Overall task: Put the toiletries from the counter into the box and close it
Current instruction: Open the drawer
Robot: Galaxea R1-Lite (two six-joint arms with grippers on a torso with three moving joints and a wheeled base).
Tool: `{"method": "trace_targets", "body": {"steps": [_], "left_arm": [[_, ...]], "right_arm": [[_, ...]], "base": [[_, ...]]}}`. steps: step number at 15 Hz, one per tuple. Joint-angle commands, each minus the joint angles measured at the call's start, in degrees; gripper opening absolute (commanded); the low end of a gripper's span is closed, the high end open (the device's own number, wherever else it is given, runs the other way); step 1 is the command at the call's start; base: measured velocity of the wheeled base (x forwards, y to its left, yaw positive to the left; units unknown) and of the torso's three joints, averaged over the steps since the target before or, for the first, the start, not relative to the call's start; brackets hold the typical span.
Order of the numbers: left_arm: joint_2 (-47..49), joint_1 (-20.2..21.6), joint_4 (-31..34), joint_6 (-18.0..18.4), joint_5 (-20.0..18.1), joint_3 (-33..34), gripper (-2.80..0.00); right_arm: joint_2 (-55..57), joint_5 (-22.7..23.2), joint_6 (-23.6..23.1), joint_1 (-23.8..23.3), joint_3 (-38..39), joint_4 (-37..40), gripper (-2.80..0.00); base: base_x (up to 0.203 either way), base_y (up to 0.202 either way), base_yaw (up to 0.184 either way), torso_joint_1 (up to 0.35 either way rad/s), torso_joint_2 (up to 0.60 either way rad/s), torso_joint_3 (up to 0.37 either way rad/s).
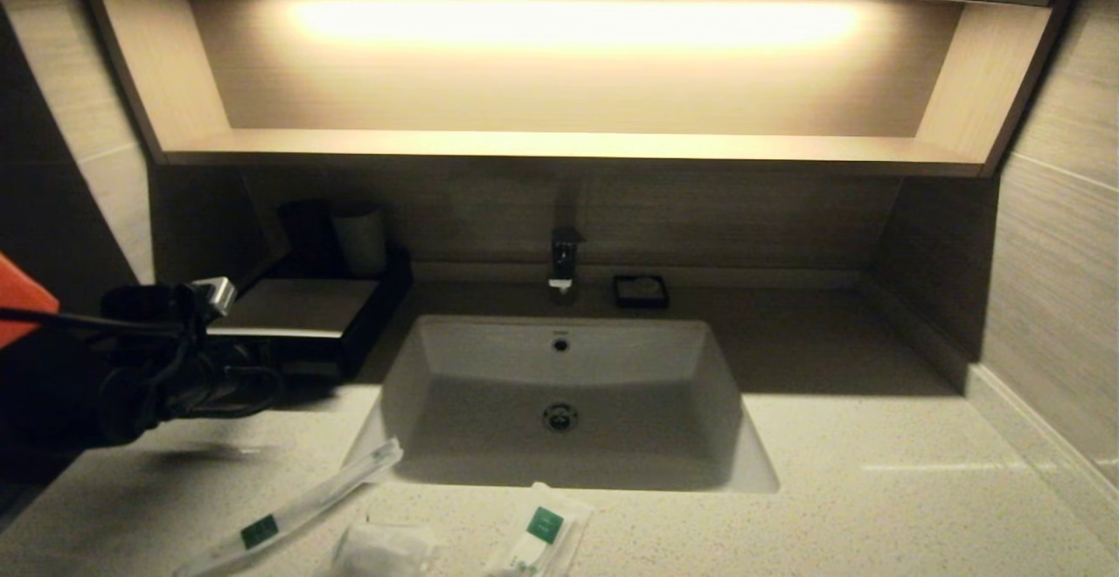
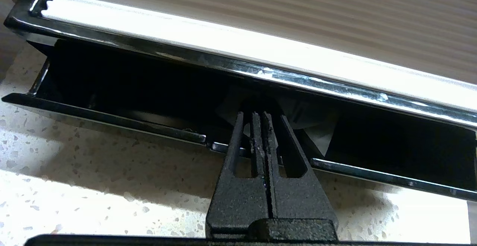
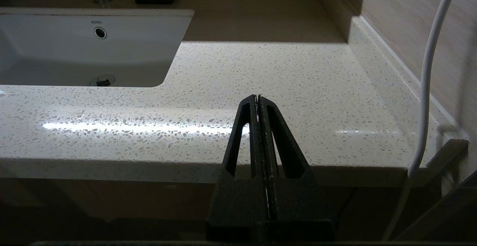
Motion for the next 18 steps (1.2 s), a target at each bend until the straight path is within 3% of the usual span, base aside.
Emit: {"method": "trace_targets", "body": {"steps": [1,18], "left_arm": [[-0.17,0.02,0.14,-0.02,0.04,0.07,-2.80],[-2.23,-0.07,9.23,1.48,0.17,-0.46,-2.80]], "right_arm": [[0.00,0.01,-0.02,0.01,0.09,-0.01,-2.80],[0.00,-0.07,-0.02,0.01,0.09,-0.01,-2.80]], "base": [[0.000,0.000,0.000,0.000,0.00,0.000],[0.000,0.000,0.000,0.000,0.00,0.000]]}}
